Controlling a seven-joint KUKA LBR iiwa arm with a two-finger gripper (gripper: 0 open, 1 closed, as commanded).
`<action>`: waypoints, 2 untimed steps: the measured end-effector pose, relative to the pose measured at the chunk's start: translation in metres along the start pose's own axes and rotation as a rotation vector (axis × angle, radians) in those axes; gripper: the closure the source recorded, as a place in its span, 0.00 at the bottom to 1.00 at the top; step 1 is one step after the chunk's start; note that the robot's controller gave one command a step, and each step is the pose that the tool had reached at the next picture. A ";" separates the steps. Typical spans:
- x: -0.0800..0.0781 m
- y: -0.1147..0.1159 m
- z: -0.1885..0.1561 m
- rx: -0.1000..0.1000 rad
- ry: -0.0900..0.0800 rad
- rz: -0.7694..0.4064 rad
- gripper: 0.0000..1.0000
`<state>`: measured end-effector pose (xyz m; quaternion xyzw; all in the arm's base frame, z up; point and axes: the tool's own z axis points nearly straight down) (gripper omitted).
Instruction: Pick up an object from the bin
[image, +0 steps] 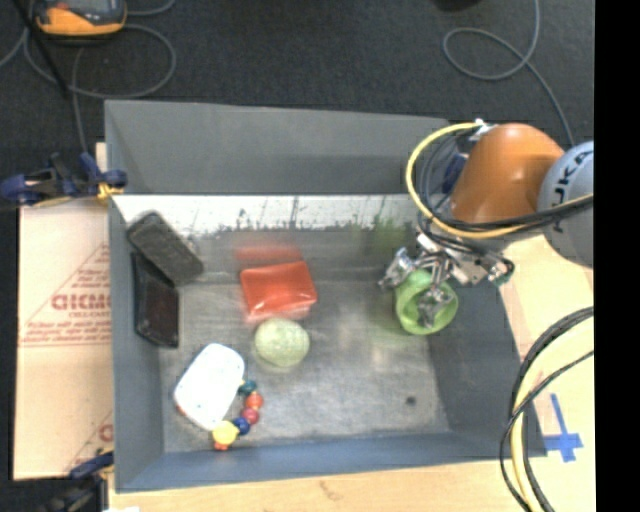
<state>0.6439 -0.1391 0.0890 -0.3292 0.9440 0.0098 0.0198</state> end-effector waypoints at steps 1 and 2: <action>0.000 0.003 -0.003 0.002 0.007 -0.003 1.00; 0.000 0.004 -0.015 -0.005 0.021 -0.006 1.00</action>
Offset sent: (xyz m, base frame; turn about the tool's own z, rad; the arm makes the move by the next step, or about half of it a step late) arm 0.0000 0.0000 0.0779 -0.0001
